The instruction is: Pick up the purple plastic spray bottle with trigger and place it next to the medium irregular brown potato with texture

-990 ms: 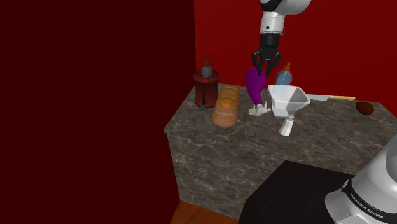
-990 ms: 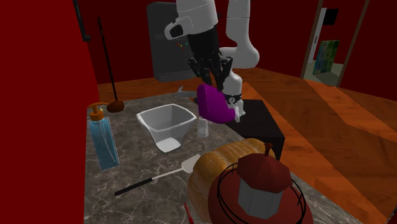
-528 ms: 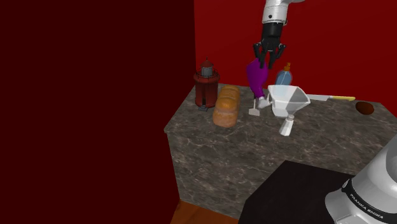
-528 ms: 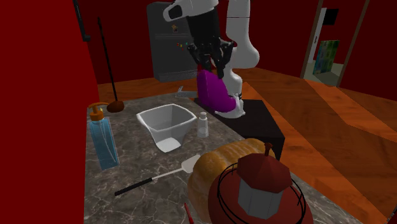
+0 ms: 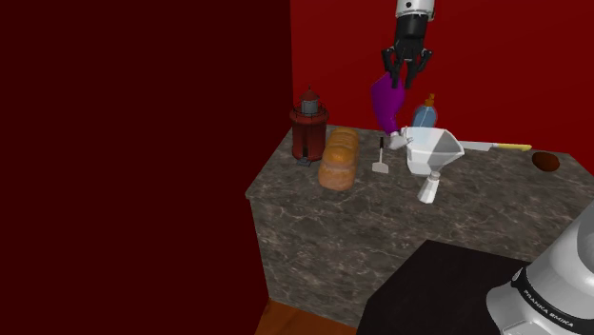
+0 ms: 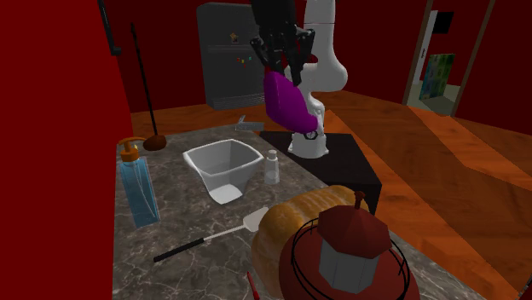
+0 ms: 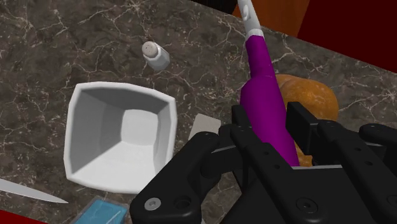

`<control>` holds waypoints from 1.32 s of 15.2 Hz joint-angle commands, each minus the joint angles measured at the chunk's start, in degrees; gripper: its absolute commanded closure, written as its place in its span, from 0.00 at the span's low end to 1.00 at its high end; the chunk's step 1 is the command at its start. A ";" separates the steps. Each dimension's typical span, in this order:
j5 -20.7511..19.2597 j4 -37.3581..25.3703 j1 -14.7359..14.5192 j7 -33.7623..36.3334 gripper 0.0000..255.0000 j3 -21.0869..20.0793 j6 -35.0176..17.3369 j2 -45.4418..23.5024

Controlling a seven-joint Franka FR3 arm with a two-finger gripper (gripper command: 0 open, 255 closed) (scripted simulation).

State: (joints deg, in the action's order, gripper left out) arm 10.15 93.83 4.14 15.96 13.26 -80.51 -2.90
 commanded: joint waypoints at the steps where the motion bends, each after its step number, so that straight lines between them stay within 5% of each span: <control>1: 0.07 -1.83 0.06 0.17 1.00 0.04 1.63 -0.22; 10: 0.68 -10.77 0.43 0.96 1.00 0.26 8.85 -1.96; 20: -5.16 3.74 5.82 -11.01 1.00 5.65 4.16 6.65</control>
State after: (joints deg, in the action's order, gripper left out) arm 5.59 96.45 9.43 6.15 18.36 -76.05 3.01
